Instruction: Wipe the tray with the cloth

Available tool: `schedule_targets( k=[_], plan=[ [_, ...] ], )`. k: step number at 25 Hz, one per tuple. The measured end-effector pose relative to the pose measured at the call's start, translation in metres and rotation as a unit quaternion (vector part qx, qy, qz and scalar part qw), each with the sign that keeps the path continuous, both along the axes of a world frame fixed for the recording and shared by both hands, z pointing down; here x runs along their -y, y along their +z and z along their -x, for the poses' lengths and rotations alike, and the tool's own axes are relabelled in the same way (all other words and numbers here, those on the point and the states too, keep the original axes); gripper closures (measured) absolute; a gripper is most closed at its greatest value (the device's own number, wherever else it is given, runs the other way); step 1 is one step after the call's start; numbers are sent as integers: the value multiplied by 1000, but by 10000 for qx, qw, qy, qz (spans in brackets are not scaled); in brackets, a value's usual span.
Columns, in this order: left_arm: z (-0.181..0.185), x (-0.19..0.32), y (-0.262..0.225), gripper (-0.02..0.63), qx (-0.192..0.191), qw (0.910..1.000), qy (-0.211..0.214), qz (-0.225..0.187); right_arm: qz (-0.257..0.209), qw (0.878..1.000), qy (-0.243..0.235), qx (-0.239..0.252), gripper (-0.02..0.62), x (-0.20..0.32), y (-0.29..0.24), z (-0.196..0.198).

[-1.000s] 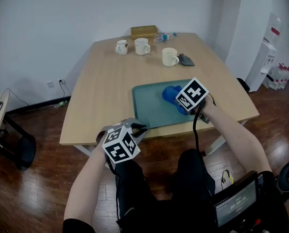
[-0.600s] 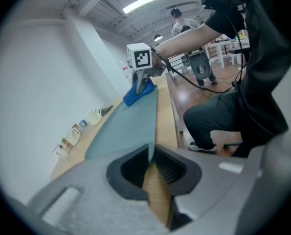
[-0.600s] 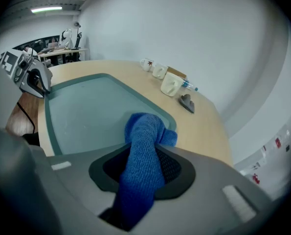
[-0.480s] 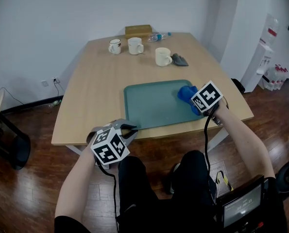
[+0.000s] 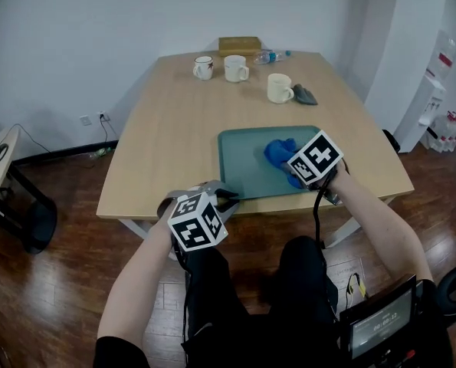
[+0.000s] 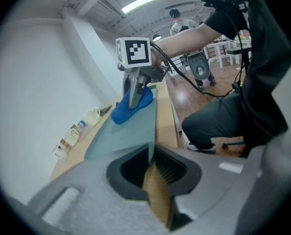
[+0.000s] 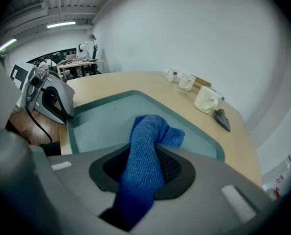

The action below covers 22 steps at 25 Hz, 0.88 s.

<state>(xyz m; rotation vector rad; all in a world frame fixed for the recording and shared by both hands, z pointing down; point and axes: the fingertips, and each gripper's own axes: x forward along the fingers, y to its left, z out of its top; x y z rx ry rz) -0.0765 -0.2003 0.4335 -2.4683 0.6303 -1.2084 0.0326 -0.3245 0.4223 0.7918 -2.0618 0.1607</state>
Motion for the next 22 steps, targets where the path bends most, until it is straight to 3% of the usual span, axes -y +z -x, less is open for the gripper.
schedule_targets(
  k=[6,11,17,22],
  plan=[
    [1,1,0,561,-52,9999,-97,3,-5,9958,-919,38,479,-31,-1,104],
    [1,2,1,561,-58,9999,-143,9,26,9926,-1202,145,479,-46,-2,148],
    [3,3,1,568,-3,9999,-164,13,6,9914,-1294,189,479,-47,-6,145],
    [2,3,1,568,11,9999,-118,-39,43,9960,-865,204,479,-26,-10,84]
  ],
)
